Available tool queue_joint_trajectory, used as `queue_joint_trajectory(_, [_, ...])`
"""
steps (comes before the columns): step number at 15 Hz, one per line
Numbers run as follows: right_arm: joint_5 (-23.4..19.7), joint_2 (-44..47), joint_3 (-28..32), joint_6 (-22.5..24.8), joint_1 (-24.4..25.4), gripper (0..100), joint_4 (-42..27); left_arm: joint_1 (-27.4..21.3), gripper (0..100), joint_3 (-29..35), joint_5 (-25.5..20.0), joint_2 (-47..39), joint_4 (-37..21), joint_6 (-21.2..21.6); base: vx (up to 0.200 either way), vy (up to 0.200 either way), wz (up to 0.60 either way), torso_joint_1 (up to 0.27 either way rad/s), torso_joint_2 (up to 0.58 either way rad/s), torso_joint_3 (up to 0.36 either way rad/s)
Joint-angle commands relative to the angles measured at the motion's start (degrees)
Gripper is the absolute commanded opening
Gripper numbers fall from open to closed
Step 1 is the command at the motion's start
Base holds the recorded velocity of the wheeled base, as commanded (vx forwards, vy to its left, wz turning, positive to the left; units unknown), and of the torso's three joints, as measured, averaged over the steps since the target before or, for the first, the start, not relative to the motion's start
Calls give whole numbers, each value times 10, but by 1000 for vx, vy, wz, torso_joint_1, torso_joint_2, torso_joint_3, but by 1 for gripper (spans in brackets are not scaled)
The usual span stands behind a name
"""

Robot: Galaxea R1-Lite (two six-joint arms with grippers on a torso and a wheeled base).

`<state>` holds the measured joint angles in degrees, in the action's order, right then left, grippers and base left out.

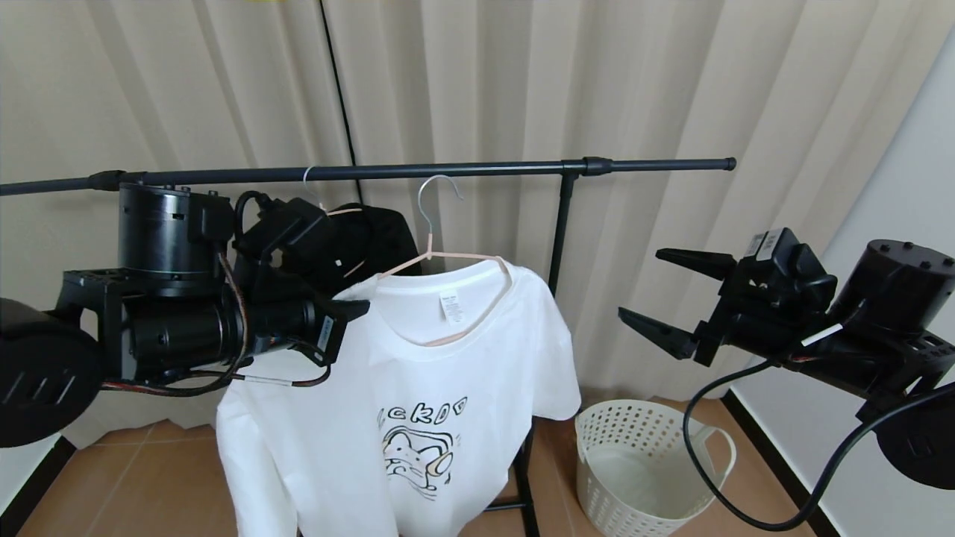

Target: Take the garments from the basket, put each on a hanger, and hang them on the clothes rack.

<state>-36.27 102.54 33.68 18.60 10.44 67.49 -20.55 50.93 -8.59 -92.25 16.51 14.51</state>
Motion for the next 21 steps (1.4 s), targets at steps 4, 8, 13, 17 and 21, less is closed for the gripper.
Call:
queue_joint_trajectory(4, [1, -1, 0, 0, 0, 100, 0, 3, 0, 6, 50, -65, 39, -33, 0, 0, 0, 0, 0, 0])
queue_joint_trajectory(8, [1, 0, 1, 0, 0, 100, 0, 12, 0, 27, 68, -82, 41, -58, 0, 0, 0, 0, 0, 0])
queue_joint_trajectory(13, [1, -8, -1, 0, 0, 100, 0, 17, 0, 58, 108, -93, 41, -86, 0, 0, 0, 0, 0, 0])
queue_joint_trajectory(17, [2, -13, 2, 0, -1, 100, 0, 21, 0, 93, 124, -96, 35, -91, 0, 0, 0, 0, 0, 0])
queue_joint_trajectory(21, [2, -14, 2, 0, -2, 100, 0, 21, 0, 131, 130, -138, 35, -114, 0, 0, 0, 0, 0, 0])
